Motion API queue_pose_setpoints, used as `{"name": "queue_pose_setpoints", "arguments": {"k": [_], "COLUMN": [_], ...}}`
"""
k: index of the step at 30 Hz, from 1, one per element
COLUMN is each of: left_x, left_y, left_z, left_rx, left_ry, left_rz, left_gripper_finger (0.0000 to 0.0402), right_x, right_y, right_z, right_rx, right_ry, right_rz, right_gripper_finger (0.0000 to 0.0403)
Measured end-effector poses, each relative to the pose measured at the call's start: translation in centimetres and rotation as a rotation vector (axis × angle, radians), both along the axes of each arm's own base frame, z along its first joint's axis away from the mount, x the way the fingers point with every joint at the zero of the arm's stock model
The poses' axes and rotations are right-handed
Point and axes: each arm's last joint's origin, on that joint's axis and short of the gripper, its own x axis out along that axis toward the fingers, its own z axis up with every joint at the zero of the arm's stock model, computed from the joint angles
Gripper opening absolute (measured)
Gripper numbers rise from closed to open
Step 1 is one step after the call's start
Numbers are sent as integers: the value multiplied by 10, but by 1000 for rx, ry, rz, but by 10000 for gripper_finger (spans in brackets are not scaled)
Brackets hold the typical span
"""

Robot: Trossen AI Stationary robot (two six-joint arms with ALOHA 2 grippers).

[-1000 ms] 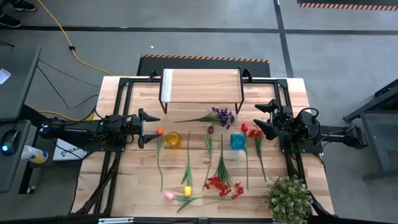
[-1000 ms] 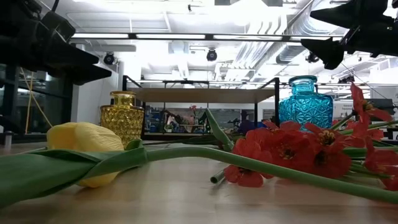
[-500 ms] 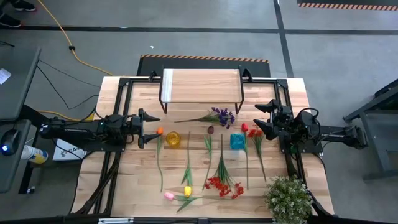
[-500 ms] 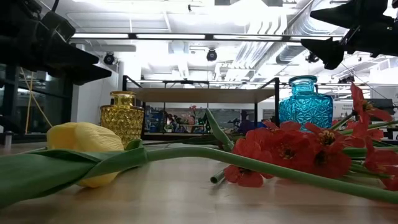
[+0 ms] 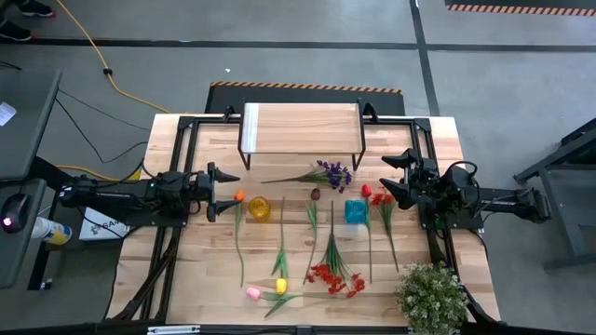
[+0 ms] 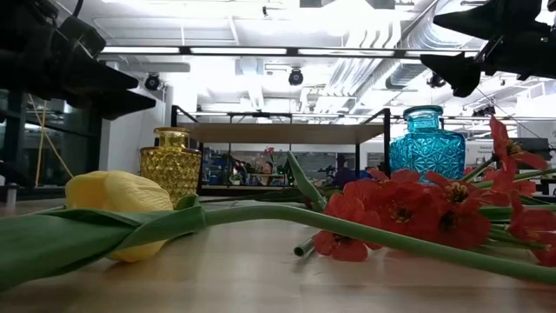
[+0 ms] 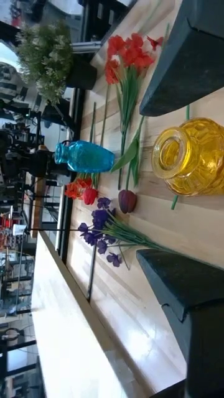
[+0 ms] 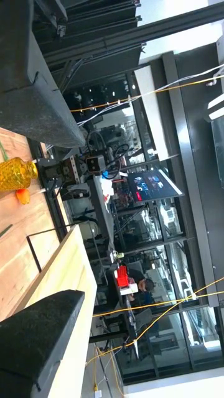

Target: Pick and place flowers into a vace then onto a shelf

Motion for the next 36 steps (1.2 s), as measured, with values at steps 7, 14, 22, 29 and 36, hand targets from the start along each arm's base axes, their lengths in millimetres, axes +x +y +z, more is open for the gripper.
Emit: {"name": "queue_pose_setpoints", "arguments": {"k": [7,14,22,29,36], "left_x": [-1,-7,-28,-32,1], "left_y": [0,-1,-1,-2,-3], "left_z": [14,56,128,174,206], "left_rx": [-436,-519,-342,-303,-317], "left_ry": [-96,-221,-402,-309,-149], "left_rz": [31,-23,-61,-99,-85], "left_gripper_finger": [399,399,399,399,399], "right_x": [0,0,-7,-27,-46], "right_y": [0,0,1,6,12], "right_z": [0,0,16,54,96], "right_rx": [0,0,213,122,-94], "right_ry": [0,0,-234,-555,-668], "right_rz": [0,0,95,201,241], "right_gripper_finger": [382,382,382,382,382]}}
